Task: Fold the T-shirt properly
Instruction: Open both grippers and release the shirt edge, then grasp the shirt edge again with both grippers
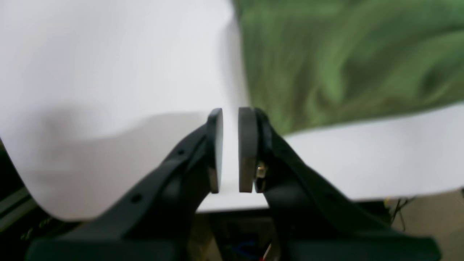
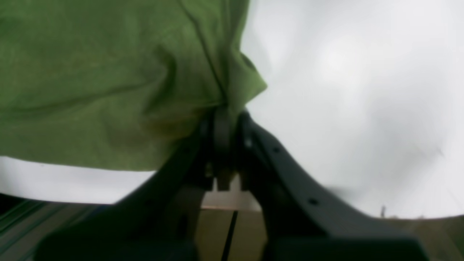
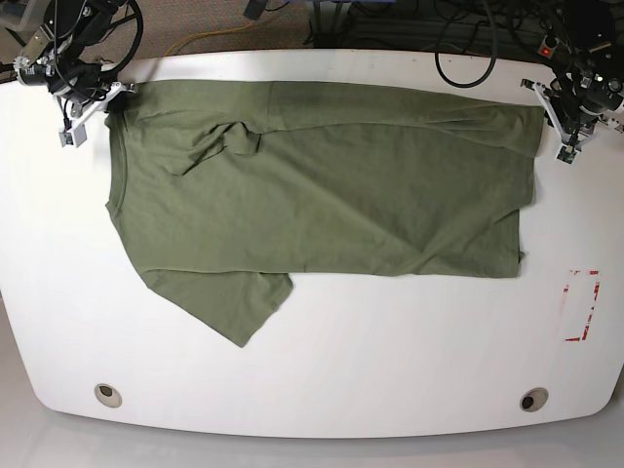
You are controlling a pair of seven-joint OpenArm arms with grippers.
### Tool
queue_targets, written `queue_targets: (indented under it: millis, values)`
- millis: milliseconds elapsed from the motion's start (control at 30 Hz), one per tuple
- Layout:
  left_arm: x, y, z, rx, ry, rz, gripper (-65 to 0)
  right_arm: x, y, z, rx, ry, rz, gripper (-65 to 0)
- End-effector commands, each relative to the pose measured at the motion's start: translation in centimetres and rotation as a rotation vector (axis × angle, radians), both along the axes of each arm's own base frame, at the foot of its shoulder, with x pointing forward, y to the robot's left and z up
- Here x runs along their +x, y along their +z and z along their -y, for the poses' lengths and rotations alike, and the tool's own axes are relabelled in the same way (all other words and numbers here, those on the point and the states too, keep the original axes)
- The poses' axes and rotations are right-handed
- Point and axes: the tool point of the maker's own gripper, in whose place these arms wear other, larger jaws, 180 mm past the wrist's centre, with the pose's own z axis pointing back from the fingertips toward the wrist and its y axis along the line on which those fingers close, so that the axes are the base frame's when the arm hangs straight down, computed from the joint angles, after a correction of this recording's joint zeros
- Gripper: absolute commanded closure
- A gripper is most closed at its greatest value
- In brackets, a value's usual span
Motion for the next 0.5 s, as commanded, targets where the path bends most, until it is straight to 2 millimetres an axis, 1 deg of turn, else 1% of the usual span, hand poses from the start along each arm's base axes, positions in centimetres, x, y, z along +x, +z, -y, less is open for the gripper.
queue_targets:
  millis: [0,67,100,167,200,267,367,400,467]
  values:
    - [0.6,1.3,-0.3,0.026,-0.016,0.037,-5.6,0.2,0.8,0.9,-0.032,0.005,0.017,-7.9]
    - [0.7,1.6,-0.2,0.028,-0.020,0.045,-6.9,0.1,0.9,1.2,-0.036,-0.006,0.022,-14.9]
    - [0.8,1.6,-0.1,0.026,-0.020,0.049,-9.2,0.2,1.3,1.5,-0.043,-0.015,0.035,-19.5]
    - [1.0,1.9,-0.1,0.030,-0.024,0.057,-15.0,0.5,2.4,1.8,-0.061,-0.022,0.071,-28.4]
    - [1.2,2.2,0.0,0.033,-0.029,0.068,-19.4,0.9,3.3,1.7,-0.074,-0.016,0.100,-33.3]
    - [1.5,2.8,0.3,0.040,-0.037,0.086,-27.2,1.9,5.1,1.5,-0.107,0.011,0.155,-41.1]
    - [1.8,3.3,0.4,0.047,-0.045,0.102,-35.7,2.9,7.0,1.1,-0.137,0.039,0.214,-49.0]
    - [1.8,3.3,0.4,0.047,-0.045,0.102,-37.6,3.1,7.3,0.9,-0.137,0.045,0.226,-50.6]
    - [1.8,3.3,0.5,0.045,-0.046,0.102,-38.1,3.6,7.5,0.5,-0.123,0.056,0.242,-51.0]
